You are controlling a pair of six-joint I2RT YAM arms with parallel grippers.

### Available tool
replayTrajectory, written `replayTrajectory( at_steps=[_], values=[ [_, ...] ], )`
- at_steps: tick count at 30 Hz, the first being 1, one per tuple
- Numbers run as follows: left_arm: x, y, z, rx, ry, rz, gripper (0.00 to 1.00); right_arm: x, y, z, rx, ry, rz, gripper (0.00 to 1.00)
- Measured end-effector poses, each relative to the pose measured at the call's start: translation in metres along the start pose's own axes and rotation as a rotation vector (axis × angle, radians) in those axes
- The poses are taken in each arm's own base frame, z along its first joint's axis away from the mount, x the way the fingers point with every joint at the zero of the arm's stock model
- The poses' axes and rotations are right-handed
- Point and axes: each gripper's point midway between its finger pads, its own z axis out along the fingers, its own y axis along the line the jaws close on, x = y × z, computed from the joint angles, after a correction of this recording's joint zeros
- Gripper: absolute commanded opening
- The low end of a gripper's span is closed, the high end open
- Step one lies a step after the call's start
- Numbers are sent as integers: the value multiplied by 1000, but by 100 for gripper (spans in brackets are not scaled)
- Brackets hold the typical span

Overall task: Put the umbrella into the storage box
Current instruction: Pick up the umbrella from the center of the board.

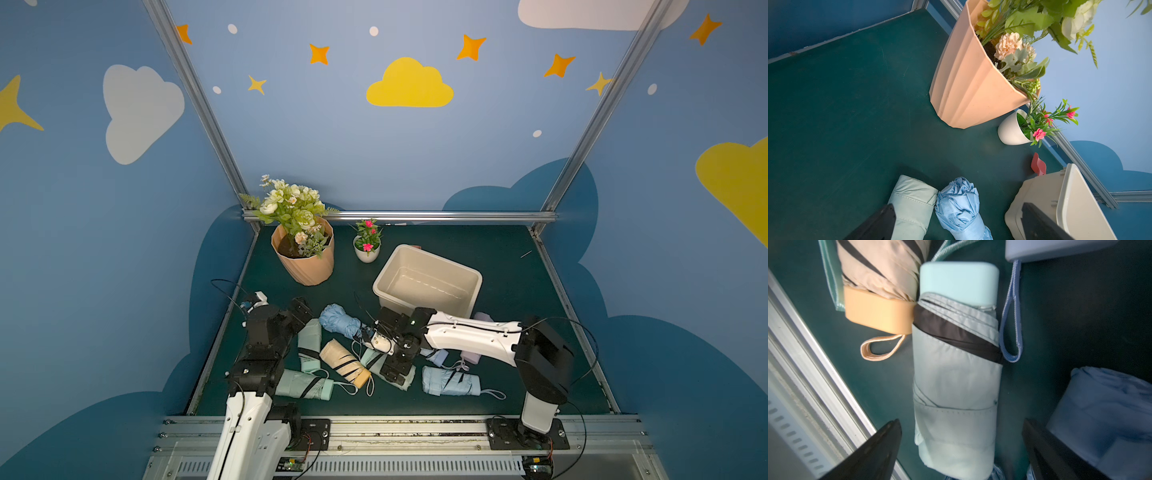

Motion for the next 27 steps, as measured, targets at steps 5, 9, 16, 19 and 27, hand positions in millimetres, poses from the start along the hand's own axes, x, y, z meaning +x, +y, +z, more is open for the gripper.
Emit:
replayTrajectory(
  at_steps=[5,9,16,19,27],
  values=[
    [1,1,0,-3,3,-8,100,2,-1,15,26,38,7,98],
    [2,2,2,-9,10,-10,100,-1,1,19,47,42,-5,97],
    [4,4,4,-20,21,-9,100,-7,8,28,77,51,-28,89],
    [4,4,4,-20,20,-9,100,-4,6,34,90,67,-20,82],
    [4,4,4,-20,19,-9,100,-4,5,35,100,70,-14,49]
  ],
)
